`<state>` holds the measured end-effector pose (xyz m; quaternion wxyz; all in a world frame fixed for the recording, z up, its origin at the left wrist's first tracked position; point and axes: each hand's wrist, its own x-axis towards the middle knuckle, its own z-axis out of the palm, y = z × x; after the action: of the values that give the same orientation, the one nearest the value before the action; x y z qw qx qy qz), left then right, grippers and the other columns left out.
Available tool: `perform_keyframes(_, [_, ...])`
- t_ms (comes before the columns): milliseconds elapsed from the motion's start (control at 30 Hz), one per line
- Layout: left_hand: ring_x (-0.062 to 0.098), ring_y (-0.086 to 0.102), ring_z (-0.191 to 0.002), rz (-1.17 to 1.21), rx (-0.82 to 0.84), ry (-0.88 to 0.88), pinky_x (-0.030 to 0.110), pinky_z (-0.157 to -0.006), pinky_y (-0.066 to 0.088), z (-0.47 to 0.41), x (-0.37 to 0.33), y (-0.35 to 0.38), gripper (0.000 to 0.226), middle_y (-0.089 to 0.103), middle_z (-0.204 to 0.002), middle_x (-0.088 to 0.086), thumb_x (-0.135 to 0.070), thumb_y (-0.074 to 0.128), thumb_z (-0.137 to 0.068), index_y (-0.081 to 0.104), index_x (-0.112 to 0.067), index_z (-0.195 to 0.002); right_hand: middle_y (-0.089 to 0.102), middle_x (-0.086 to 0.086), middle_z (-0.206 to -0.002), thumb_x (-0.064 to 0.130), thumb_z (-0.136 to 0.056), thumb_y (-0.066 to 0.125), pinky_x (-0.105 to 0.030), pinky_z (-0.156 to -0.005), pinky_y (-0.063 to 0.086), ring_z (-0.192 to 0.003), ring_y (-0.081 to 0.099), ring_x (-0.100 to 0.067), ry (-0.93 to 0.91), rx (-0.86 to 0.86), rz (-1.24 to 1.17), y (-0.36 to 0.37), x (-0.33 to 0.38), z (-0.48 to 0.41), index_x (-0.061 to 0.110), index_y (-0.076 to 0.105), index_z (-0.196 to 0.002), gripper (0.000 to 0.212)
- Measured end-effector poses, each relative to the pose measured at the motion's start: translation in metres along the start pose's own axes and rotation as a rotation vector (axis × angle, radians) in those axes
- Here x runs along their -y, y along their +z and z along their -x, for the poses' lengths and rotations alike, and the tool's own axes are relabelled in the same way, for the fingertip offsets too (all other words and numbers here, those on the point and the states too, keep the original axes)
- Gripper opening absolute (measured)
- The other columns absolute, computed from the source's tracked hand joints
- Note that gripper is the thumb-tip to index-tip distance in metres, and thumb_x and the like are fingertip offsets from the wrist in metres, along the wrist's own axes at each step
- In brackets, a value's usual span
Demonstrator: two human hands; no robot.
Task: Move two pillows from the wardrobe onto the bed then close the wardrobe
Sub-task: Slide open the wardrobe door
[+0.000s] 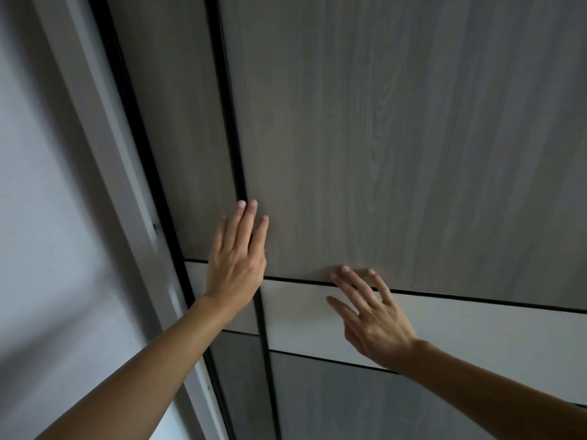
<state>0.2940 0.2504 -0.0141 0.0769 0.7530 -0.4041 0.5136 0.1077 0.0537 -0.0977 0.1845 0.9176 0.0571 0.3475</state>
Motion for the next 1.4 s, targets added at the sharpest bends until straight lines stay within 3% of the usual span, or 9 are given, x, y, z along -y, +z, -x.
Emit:
perform_keyframes(167, [0.031,0.006,-0.147,-0.173,0.111,0.005,0.052,-0.120,0.010,0.023,0.039,0.018,0.072,0.007,-0.159,0.019,-0.009,0.043,-0.087,0.008,0.000,-0.149,0.027,-0.012,-0.155,0.018,-0.076,0.057,-0.051,-0.118,0.006,-0.145,0.015,-0.031,-0.140,0.074,0.126,0.018,0.002,-0.015,0.012,0.045,-0.138,0.063])
perform_keyframes(467, [0.038,0.002,-0.146,-0.380,0.307,-0.007,0.055,-0.119,0.001,0.038,0.104,0.008,0.075,0.006,-0.157,0.025,-0.010,0.044,-0.085,0.004,0.007,-0.146,0.022,-0.011,-0.157,0.023,-0.073,0.061,-0.047,-0.118,0.006,-0.146,0.014,-0.030,-0.193,0.087,0.110,0.045,0.036,-0.068,0.012,0.039,-0.142,0.073])
perform_keyframes(667, [0.044,0.011,-0.144,-0.511,0.422,0.039,0.055,-0.119,0.011,0.041,0.131,0.000,0.067,0.013,-0.154,0.030,-0.017,0.040,-0.086,0.019,0.010,-0.143,0.022,-0.011,-0.156,0.026,-0.073,0.062,-0.047,-0.118,0.005,-0.145,0.016,-0.030,-0.198,0.101,0.123,0.055,0.052,-0.087,0.012,0.038,-0.143,0.074])
perform_keyframes(933, [0.047,0.009,-0.143,-0.611,0.568,-0.011,0.055,-0.119,0.004,0.034,0.124,-0.007,0.064,0.019,-0.152,0.033,-0.018,0.038,-0.085,0.027,0.013,-0.139,0.023,-0.014,-0.156,0.027,-0.066,0.066,-0.054,-0.116,0.014,-0.145,0.015,-0.033,-0.194,0.177,0.085,0.048,0.065,-0.099,0.014,0.046,-0.137,0.076])
perform_keyframes(1133, [0.048,0.003,-0.141,-0.619,0.772,-0.155,0.059,-0.116,-0.002,0.014,0.090,-0.029,0.042,0.037,-0.143,0.032,-0.028,0.050,-0.080,0.065,-0.004,-0.110,0.036,-0.016,-0.150,0.034,-0.066,0.072,-0.061,-0.109,0.026,-0.138,0.034,-0.034,-0.110,0.226,-0.082,0.021,0.072,-0.063,0.018,0.054,-0.129,0.067])
perform_keyframes(1200, [0.045,0.011,-0.141,-0.569,0.811,-0.209,0.058,-0.117,0.004,0.012,0.072,-0.034,0.044,0.051,-0.134,0.024,-0.033,0.050,-0.082,0.063,-0.005,-0.115,0.046,-0.014,-0.145,0.034,-0.068,0.071,-0.060,-0.105,0.036,-0.132,0.045,-0.031,-0.084,0.243,-0.133,0.009,0.064,-0.028,0.019,0.058,-0.124,0.060])
perform_keyframes(1267, [0.039,0.033,-0.133,-0.473,0.838,-0.232,0.054,-0.114,0.016,0.013,0.039,-0.039,0.043,0.061,-0.122,0.016,-0.033,0.051,-0.083,0.063,-0.008,-0.115,0.056,-0.012,-0.135,0.030,-0.067,0.070,-0.051,-0.098,0.047,-0.120,0.056,-0.028,-0.051,0.264,-0.181,-0.006,0.049,0.014,0.018,0.061,-0.118,0.053])
perform_keyframes(1333, [0.030,0.054,-0.110,-0.317,0.834,-0.224,0.044,-0.102,0.033,0.018,-0.006,-0.045,0.031,0.069,-0.106,0.009,-0.031,0.052,-0.082,0.066,-0.014,-0.103,0.063,-0.009,-0.124,0.027,-0.066,0.069,-0.040,-0.087,0.054,-0.106,0.063,-0.025,0.010,0.306,-0.207,-0.024,0.029,0.061,0.017,0.062,-0.112,0.047])
perform_keyframes(1400, [0.027,0.062,-0.094,-0.166,0.844,-0.173,0.036,-0.084,0.042,0.027,-0.062,-0.050,0.021,0.071,-0.095,0.006,-0.027,0.049,-0.082,0.064,-0.015,-0.092,0.065,-0.008,-0.118,0.026,-0.067,0.068,-0.034,-0.077,0.055,-0.095,0.065,-0.024,0.085,0.379,-0.198,-0.045,0.008,0.114,0.016,0.063,-0.108,0.043])
